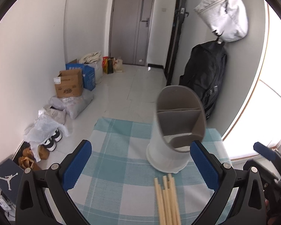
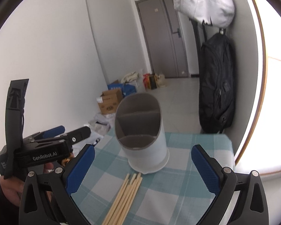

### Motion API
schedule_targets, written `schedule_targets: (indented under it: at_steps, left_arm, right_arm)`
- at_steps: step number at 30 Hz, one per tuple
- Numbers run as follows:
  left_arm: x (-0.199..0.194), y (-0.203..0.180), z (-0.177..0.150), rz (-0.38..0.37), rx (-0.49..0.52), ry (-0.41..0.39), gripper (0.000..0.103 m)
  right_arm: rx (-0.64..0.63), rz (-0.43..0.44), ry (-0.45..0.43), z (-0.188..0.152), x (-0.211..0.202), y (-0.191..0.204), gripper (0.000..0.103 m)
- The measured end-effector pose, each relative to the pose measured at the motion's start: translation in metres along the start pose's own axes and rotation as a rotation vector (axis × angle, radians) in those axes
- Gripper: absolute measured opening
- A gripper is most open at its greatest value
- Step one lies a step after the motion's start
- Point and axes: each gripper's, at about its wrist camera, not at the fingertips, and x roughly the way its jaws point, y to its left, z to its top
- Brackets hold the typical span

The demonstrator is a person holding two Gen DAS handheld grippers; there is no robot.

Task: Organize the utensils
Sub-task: 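Lower the right tool onto the wooden chopsticks and close it, then lift the chopsticks with the right tool while the left tool grasps one chopstick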

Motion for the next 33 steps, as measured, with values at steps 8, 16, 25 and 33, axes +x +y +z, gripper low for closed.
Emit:
schedule_targets:
  at_steps: [8,16,25,33]
  left_arm:
    - [0.022,0.032,-0.005,0.052,-0.064,0.118,0.102]
    - [0.04,0.052,-0.016,0.098,-0.097,0.24,0.102]
    - [0.04,0.058,-0.02,0.093,-0.094,0.287,0.102]
    - [0.045,0.066,-0.019,0.071,-0.11,0.29,0.102]
  right_arm:
    - [0.095,0.041,0.278,-0.022,0.055,-0.007,0.08]
    - [0.144,0.091,0.523,-0.05,0.107,-0.001,0.053]
    - [0.107,0.032,0.629,-0.057,0.132,0.009,0.033]
    - [0.082,-0.008,0.623,-0.053,0.133,0.008,0.007]
